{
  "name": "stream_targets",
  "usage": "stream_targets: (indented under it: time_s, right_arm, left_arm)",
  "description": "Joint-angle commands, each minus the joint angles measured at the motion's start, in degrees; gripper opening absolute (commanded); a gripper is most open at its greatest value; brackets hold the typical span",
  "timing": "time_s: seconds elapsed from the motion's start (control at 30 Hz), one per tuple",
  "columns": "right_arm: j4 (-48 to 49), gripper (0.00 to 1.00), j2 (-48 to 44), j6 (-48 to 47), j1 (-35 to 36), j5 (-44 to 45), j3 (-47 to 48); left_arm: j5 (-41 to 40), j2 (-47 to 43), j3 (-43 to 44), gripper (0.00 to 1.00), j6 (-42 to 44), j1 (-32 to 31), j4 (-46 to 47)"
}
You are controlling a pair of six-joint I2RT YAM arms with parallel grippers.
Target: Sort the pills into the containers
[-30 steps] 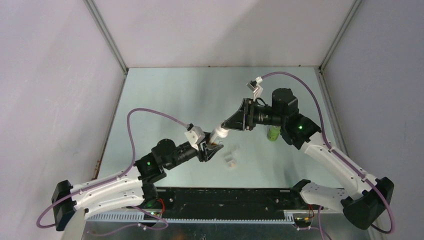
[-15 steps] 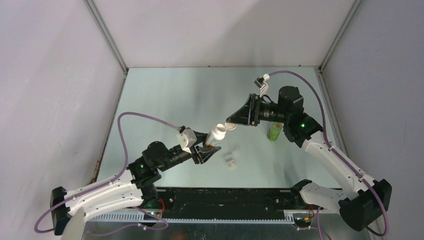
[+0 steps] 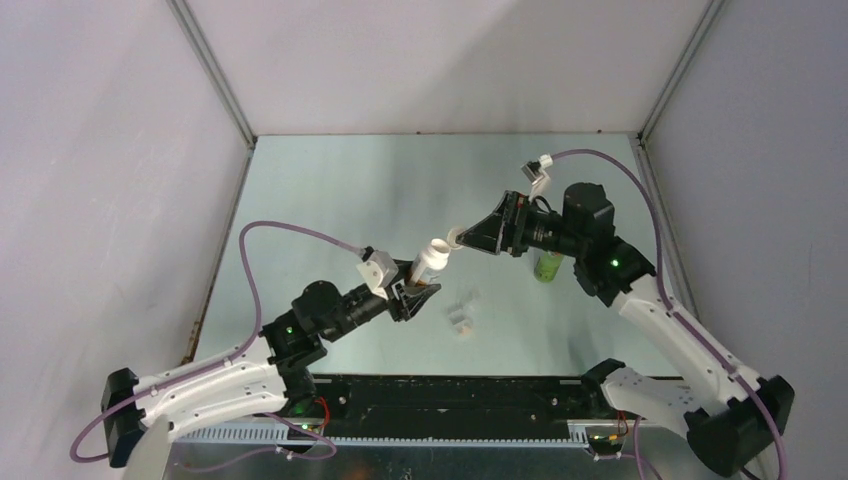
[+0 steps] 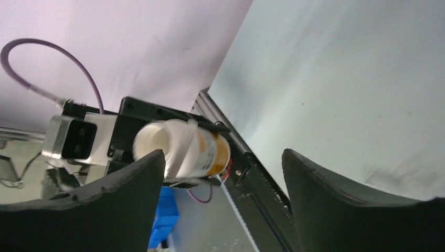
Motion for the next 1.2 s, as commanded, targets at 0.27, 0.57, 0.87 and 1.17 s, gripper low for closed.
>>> stream_targets:
  time_s: [0.27, 0.57, 0.87, 1.17]
  right_arm:
    - [-5.1, 0.93, -9.9, -2.0, 27.0, 53.6, 0.6]
    - [-1.8, 0.89, -1.5, 3.0, 33.7, 63.5, 2.3]
    - [4.5, 0.83, 2.5, 0.4, 34.0, 62.2, 2.8]
    - [6.7, 0.58, 4.2, 1.6, 32.3, 56.8, 2.8]
  left_arm:
    - [-12.4, 4.9, 3.5, 0.0, -0.7, 0.0, -0.1]
    - [-10.8, 5.2, 3.6, 0.0, -1.1, 0.0, 0.6]
    - [-8.3, 5.2, 3.6, 0.03, -2.4, 0.0, 0.8]
    - [-7.9, 5.1, 3.7, 0.08, -3.5, 0.1, 1.4]
